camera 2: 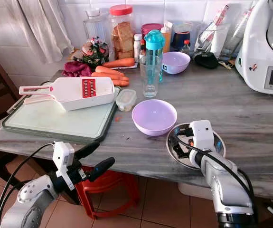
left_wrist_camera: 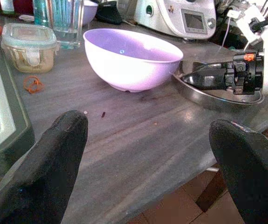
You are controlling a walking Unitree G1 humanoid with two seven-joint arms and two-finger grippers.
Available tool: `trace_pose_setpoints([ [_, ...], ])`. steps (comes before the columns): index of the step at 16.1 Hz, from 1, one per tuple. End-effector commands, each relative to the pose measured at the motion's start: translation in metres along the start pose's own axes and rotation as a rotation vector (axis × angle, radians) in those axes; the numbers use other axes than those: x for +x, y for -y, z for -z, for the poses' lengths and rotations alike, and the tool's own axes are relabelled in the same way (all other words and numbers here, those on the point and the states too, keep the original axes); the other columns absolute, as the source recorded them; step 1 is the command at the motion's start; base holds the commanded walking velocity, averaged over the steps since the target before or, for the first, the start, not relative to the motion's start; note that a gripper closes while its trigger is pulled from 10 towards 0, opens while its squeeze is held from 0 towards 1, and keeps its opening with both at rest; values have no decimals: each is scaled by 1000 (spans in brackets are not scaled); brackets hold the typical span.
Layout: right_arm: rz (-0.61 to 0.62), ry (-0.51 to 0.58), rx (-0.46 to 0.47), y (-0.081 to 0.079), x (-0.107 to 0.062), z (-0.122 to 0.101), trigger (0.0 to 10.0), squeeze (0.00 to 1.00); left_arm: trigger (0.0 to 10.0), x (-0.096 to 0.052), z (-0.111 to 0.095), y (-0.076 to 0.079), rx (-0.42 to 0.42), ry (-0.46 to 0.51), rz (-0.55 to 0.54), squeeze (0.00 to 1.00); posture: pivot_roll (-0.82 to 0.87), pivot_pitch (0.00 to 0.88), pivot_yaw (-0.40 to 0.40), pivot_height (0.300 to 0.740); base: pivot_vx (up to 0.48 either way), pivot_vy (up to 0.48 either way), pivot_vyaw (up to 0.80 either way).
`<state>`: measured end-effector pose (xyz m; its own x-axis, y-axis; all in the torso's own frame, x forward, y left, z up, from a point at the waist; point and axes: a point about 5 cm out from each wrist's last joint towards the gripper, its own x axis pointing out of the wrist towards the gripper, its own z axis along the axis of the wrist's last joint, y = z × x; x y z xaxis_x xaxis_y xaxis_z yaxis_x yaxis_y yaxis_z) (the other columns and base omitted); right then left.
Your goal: Setting the table
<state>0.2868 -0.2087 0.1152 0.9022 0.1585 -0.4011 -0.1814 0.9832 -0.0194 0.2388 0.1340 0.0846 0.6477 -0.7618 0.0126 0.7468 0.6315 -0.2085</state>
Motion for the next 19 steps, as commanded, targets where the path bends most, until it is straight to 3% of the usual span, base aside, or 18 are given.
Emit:
trace_pose_setpoints([
  [1, 7, 52, 4, -1, -5, -10, 10000, 0, 10000, -1, -2, 1, 13, -11, 0, 0, 0, 8, 72, 740, 0, 0, 0],
  [5, -17, 233, 20, -5, -28, -27, 10000, 0, 10000, 0, -4, 0, 12, -4, 1, 0, -13, 3, 79, 740, 0, 0, 0],
  [8, -13, 375, 3, -17, -42, -35, 10000, 0, 10000, 1, -6, 0, -3, 12, 19, 0, -23, 1, 87, 740, 0, 0, 0],
  [13, 103, 415, 30, -21, -47, -22, 10000, 0, 10000, 1, -10, 1, -3, 32, 18, 0, -22, 0, 87, 740, 0, 0, 0],
  [19, 169, 416, 72, -29, -39, -10, 10000, 0, 10000, 6, -15, -31, 78, 62, -296, 0, -9, 0, 85, 740, 0, 0, 0],
])
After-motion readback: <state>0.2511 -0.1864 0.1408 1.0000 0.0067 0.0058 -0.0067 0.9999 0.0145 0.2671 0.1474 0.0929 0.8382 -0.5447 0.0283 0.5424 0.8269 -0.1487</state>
